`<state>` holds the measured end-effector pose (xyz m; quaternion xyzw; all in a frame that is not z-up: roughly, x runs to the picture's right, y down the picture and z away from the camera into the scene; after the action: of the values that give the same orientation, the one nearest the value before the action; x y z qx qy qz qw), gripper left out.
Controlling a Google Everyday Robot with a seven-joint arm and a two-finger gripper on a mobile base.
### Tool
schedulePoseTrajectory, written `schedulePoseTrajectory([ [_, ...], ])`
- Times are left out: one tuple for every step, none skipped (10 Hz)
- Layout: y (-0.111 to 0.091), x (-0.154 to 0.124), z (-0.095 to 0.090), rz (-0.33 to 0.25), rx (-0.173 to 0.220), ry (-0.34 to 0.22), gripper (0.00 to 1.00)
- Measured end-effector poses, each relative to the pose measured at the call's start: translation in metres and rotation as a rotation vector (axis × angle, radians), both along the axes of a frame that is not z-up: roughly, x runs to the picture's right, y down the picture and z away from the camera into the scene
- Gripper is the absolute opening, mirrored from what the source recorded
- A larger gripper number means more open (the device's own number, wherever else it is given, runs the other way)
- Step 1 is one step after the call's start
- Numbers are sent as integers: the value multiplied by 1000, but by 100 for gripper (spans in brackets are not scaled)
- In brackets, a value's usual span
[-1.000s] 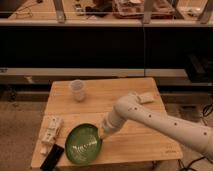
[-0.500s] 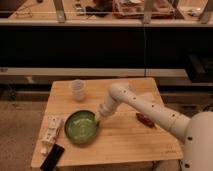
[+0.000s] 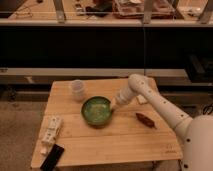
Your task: Drag the ceramic bowl in a circle
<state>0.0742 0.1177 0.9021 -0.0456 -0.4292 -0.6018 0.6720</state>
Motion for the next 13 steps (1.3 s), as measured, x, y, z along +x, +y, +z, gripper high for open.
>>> schedulePoseTrajectory([
  [4, 24, -2, -2, 8, 14, 0],
  [19, 51, -10, -16, 3, 28, 0],
  [28, 63, -16, -22, 0, 34, 0],
  [41, 78, -25, -36, -3, 45, 0],
  [51, 88, -34, -48, -6, 52, 0],
  [62, 95, -41, -62, -12, 57, 0],
  [73, 98, -47, -76, -21, 59, 0],
  [90, 97, -55, -105, -36, 52, 0],
  [101, 91, -61, -132, -47, 38, 0],
  [107, 85, -64, -149, -53, 27, 0],
  [110, 78, -66, -164, -57, 14, 0],
  [112, 63, -68, -179, -61, -11, 0],
  [111, 54, -69, -185, -65, -27, 0],
])
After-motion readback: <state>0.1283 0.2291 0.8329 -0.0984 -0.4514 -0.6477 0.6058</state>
